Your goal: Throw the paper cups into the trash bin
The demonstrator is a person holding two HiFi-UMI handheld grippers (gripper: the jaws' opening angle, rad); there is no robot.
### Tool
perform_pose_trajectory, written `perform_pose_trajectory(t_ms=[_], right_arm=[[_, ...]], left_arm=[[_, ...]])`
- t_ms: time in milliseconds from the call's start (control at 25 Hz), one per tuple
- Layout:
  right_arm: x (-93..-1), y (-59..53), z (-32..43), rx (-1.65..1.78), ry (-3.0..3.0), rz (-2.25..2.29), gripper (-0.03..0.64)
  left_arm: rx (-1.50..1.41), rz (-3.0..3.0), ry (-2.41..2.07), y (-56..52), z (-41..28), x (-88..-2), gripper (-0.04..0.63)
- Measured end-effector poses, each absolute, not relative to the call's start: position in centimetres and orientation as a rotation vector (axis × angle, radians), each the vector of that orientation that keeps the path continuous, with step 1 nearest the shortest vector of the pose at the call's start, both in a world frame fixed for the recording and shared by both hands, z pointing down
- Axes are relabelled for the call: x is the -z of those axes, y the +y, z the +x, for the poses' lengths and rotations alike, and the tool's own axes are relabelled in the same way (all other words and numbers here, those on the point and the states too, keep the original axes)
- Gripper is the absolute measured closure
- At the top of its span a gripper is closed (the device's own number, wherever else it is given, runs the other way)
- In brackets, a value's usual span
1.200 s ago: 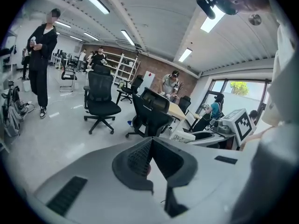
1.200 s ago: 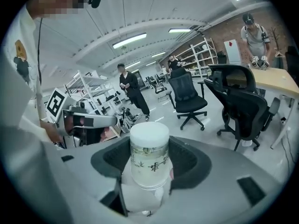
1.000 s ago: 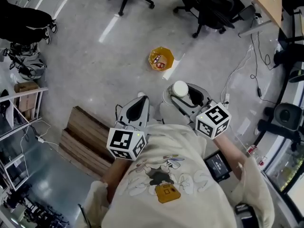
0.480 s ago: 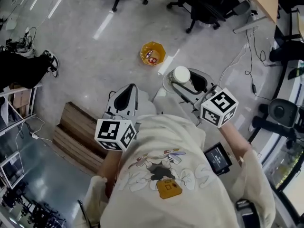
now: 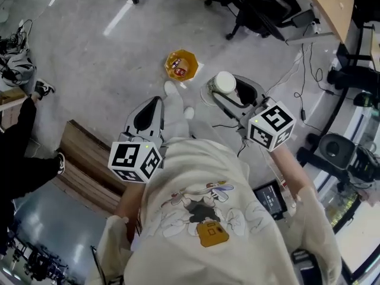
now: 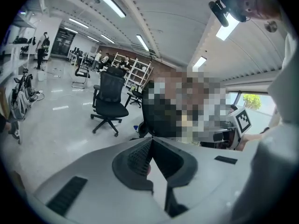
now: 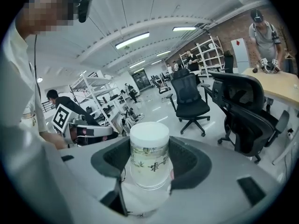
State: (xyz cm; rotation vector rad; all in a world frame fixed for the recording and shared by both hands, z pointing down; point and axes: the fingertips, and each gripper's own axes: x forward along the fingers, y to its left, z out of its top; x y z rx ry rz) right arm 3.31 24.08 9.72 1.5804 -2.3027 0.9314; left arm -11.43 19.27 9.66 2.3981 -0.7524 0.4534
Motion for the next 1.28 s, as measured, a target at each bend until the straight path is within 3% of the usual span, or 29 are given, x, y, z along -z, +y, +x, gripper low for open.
perform_pose_trajectory(t_ms=[520, 840, 1280], right_arm=[[-15.2, 14.4, 5.6, -0.817, -2.230, 1.299, 0.353], [-25.8, 10.9, 5.5, -0.603, -2.263, 0.977, 0.353], [-40.7, 8.1, 5.3, -0.601, -2.285, 0.807, 0.353]], left_arm=[[-0.466, 2.260, -0.825, 9.9, -7.6, -15.2, 0.589], [-0.556, 2.164, -0.956, 9.5, -3.6, -25.3, 0.589], [-0.626, 2.045, -1.139, 8.5, -1.4, -39.8, 0.589]])
